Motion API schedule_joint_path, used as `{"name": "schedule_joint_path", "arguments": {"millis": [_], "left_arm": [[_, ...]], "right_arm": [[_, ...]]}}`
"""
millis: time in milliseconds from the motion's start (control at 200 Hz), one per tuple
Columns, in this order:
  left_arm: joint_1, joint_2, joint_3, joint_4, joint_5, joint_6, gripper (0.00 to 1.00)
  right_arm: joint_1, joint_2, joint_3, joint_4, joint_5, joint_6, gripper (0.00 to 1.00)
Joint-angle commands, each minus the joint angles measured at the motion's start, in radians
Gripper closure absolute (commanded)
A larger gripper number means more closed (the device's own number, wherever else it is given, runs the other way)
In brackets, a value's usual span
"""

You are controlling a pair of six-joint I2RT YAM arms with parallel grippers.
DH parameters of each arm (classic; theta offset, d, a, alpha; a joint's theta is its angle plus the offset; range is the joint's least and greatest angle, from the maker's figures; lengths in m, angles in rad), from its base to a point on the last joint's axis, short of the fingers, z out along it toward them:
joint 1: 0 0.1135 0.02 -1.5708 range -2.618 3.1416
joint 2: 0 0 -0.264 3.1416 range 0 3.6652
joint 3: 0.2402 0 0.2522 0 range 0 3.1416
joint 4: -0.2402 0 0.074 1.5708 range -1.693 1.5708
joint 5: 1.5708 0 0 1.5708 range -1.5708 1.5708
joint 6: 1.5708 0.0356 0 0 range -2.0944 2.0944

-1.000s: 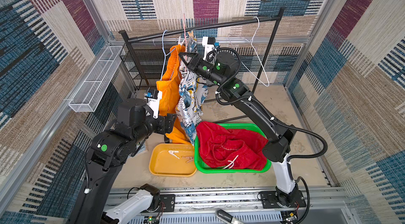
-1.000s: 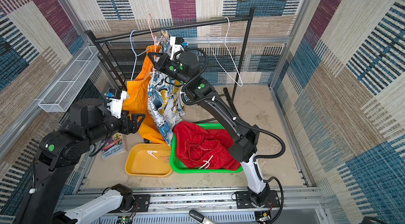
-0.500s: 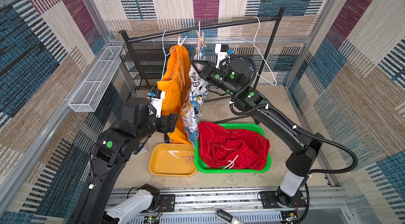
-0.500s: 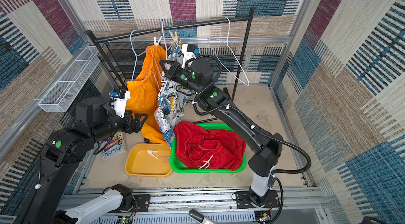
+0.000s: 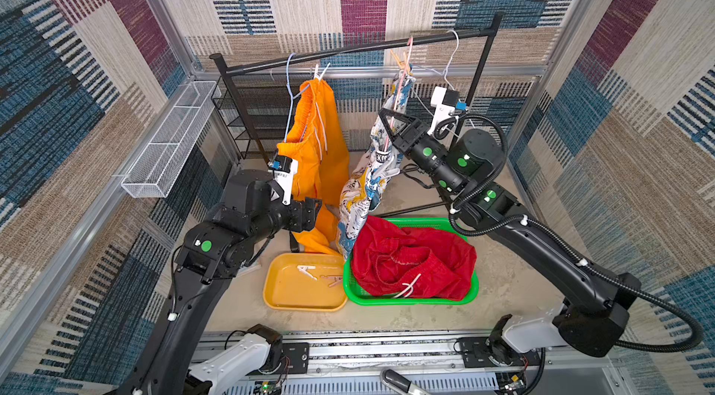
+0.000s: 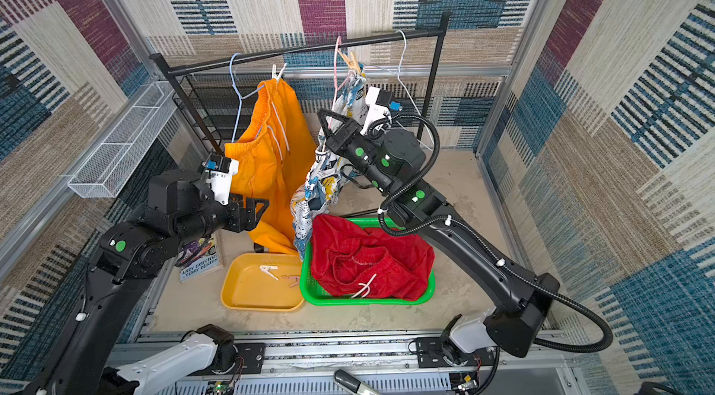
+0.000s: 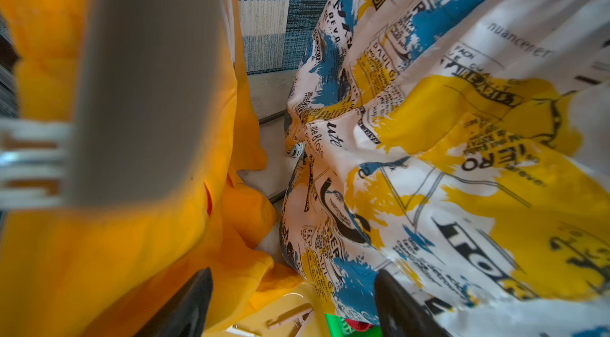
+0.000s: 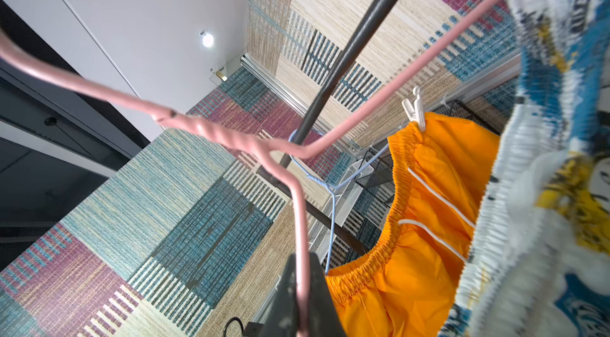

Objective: Remove the clothespins securing shorts to the hanger
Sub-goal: Pick up the hanger from the clothesline.

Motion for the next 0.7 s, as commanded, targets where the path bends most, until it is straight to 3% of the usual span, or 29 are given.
{"name": "schedule_joint_path", "arguments": {"millis": [0,336,691], "left_arm": [[-0.002,0.01,-0.012,0.05,0.027,-0.015,0.19],[-0.003,0.02,-0.016,0.065,0.069,-0.015,0.19],[-0.009,0.009,-0.068,0.115,0.142,-0.021,0.19]], "right_arm": [[0.004,-0.038,-0.021,0.088,0.053,-0.014,0.95],[0.039,-0.104,-0.038,0.078,0.178,-0.067,0.96],[0.077,-0.115,0.069,0.053,0.275,-0.159,0.95]]}}
